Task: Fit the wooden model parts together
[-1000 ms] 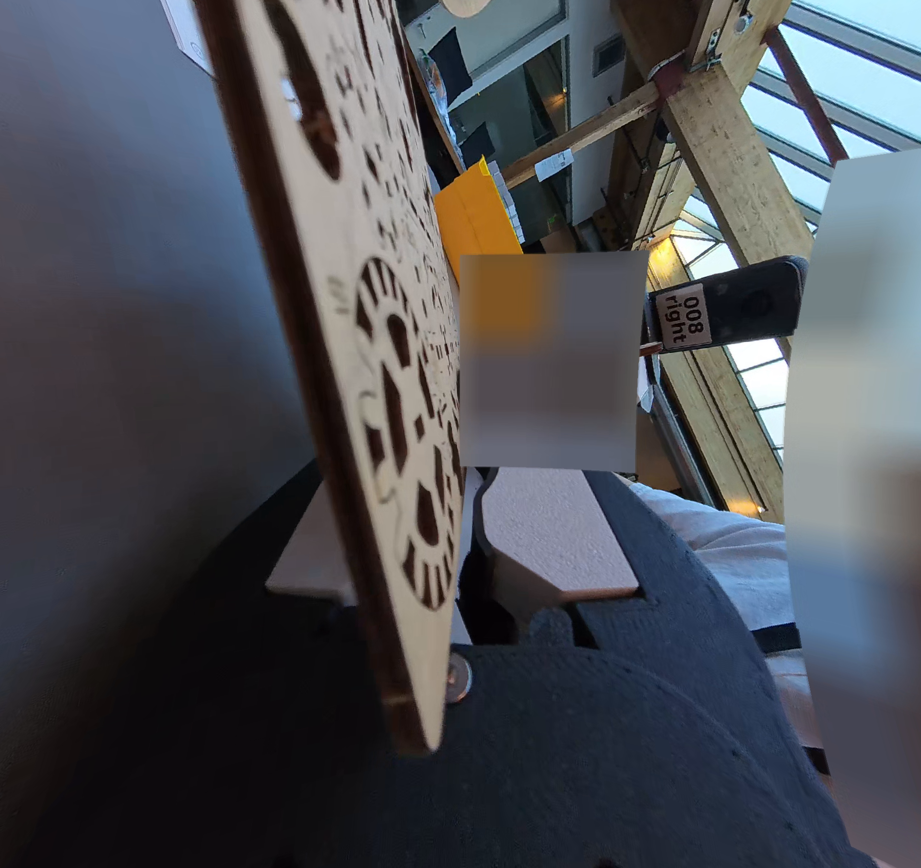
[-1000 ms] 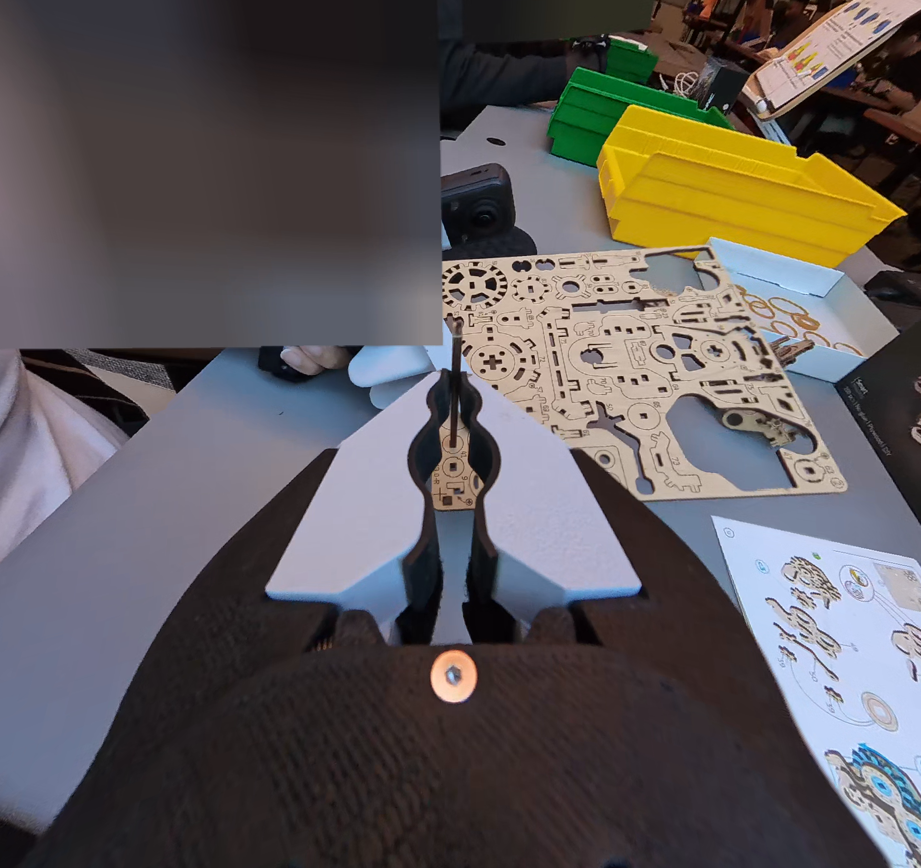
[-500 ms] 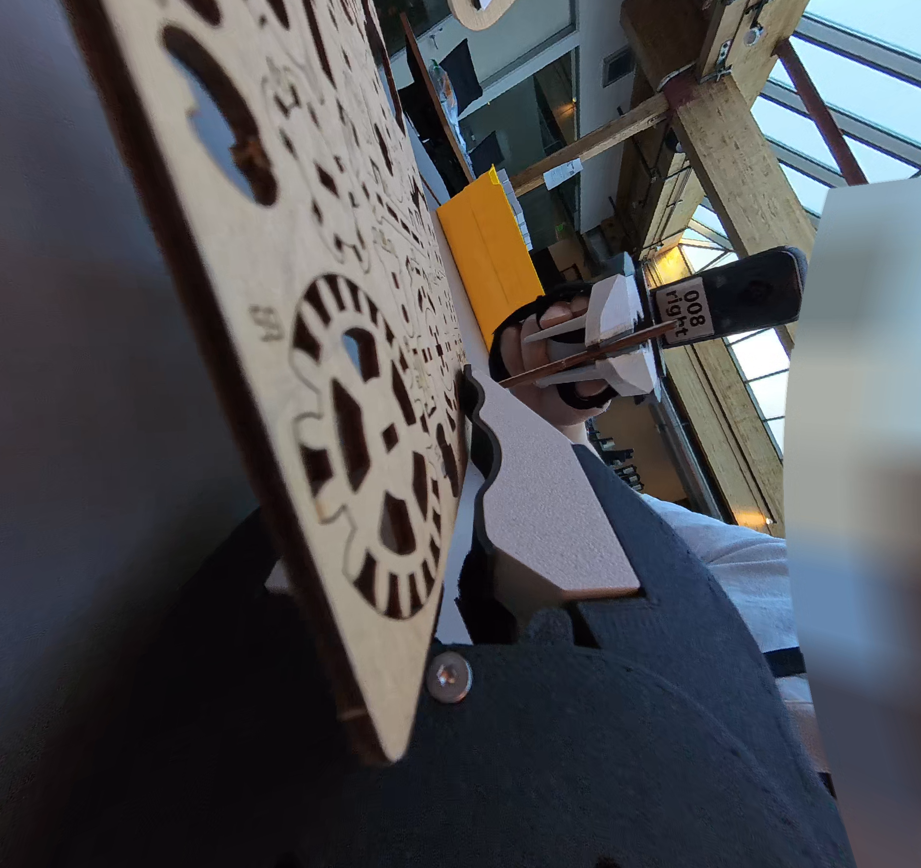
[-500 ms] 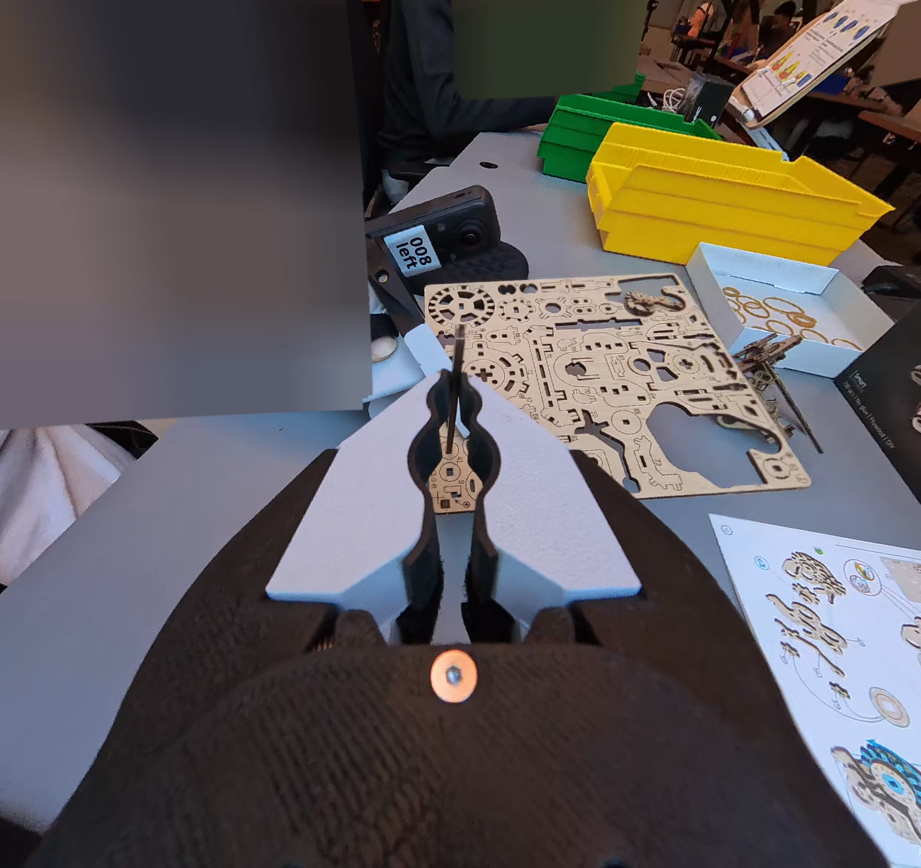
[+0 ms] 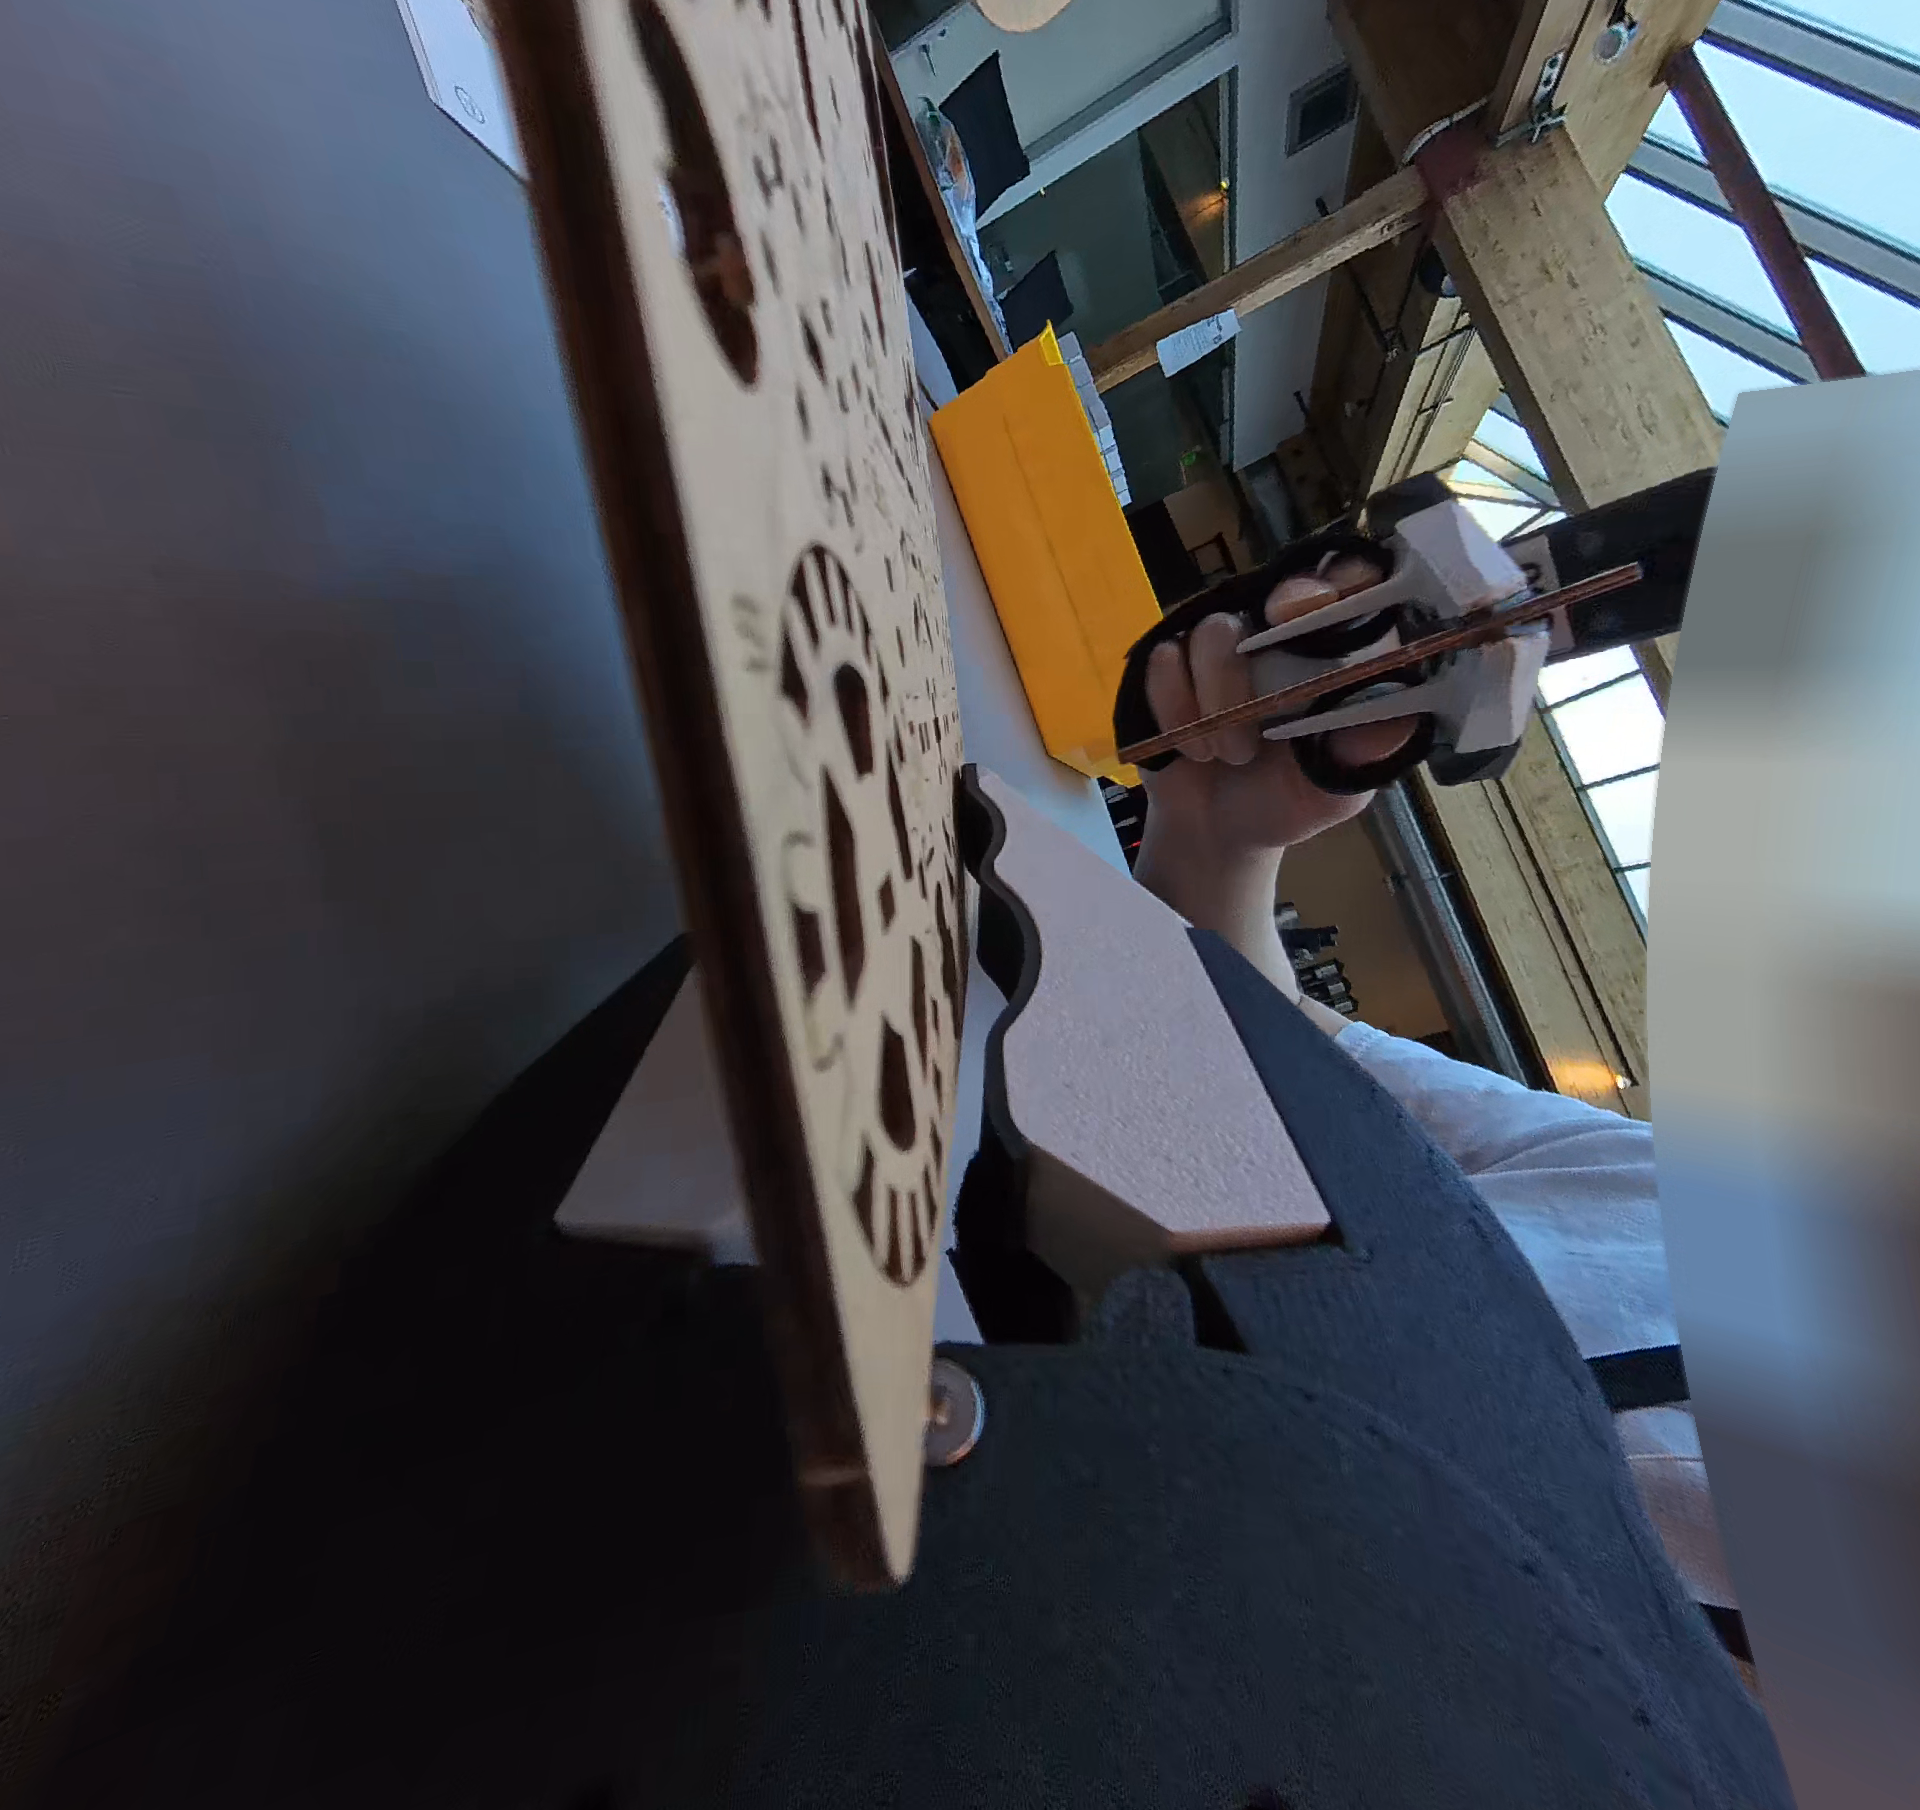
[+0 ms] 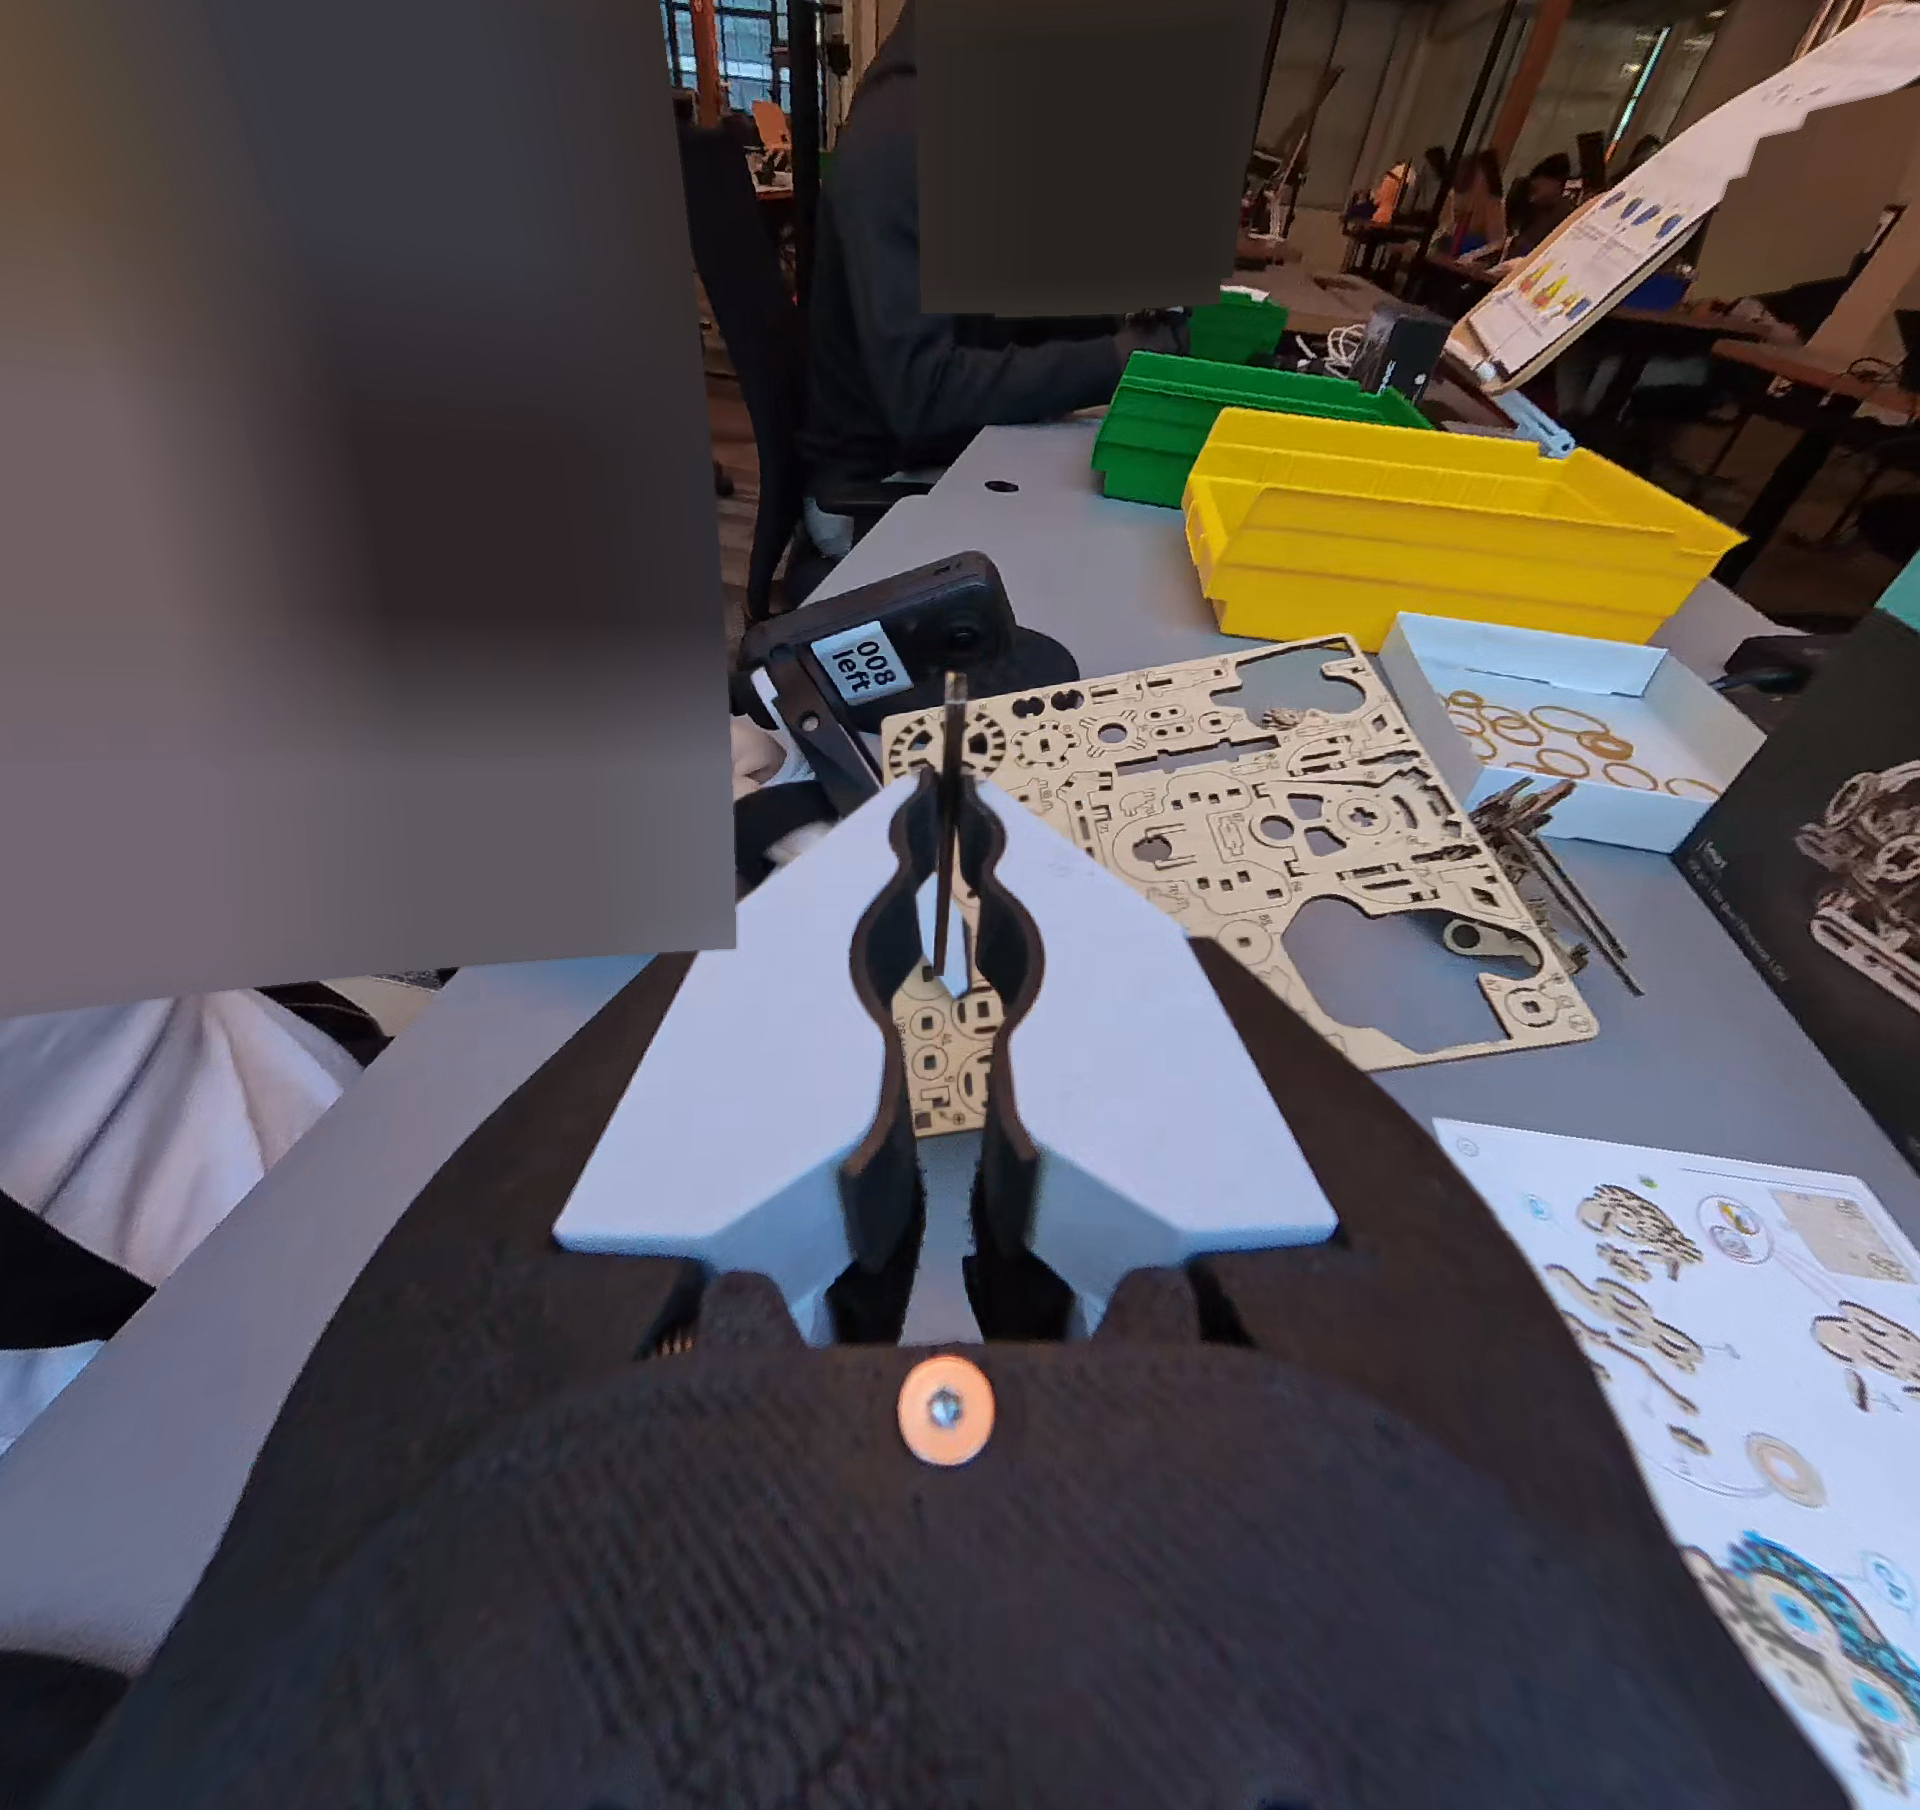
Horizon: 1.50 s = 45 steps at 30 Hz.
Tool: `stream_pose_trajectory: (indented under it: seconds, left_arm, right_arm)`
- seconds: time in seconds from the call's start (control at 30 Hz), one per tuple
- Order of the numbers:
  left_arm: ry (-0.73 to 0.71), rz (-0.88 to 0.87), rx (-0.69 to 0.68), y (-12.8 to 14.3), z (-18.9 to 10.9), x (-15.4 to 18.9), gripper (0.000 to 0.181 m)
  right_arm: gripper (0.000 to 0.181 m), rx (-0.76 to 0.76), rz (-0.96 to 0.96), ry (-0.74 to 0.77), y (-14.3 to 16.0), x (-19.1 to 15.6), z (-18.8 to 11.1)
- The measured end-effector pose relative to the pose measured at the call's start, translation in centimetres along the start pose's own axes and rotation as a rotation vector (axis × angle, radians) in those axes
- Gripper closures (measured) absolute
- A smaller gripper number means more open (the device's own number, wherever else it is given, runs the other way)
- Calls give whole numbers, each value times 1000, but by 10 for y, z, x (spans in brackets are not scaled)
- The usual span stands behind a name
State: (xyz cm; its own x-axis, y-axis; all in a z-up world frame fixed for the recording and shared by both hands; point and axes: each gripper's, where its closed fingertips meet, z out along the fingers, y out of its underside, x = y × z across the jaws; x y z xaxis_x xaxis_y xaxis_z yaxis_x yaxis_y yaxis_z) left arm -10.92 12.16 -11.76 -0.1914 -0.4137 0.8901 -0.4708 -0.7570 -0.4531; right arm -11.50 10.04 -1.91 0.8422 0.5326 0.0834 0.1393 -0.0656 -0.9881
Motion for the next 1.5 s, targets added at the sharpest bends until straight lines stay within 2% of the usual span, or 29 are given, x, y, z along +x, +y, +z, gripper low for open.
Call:
stream_pose_trajectory:
  seconds: [0.03,0.3,0.5,0.67,0.93,1.07,1.17,1.4,1.43,1.5]
  left_arm:
    - [2,1,-1,0,0,0,181]
    - [17,-5,-3,0,0,2,181]
    - [17,-8,1,0,0,2,181]
    - [24,-9,6,-1,-1,3,181]
    - [39,-13,13,-1,-2,4,181]
    - [-26,-18,3,1,-1,-4,181]
    - [34,-30,-3,2,-1,3,181]
    - [114,-79,9,-1,-3,11,181]
    - [154,-74,15,-2,-4,17,181]
    - [116,-72,21,-1,-4,12,181]
  right_arm:
    - [181,-2,13,-10,4,-1,2]
    - [181,-48,23,-20,26,-2,13]
    - [180,-63,-48,-46,26,-11,15]
    - [180,-76,-97,-10,26,-8,14]
    - [180,-83,-106,-25,25,-12,16]
    - [179,-75,-133,-42,36,-18,23]
    - [180,-65,-123,-33,25,-15,18]
    - [180,-85,-271,-33,33,-25,24]
    - [180,-130,-253,-5,39,-18,25]
    - [180,-130,-148,-8,42,-14,26]
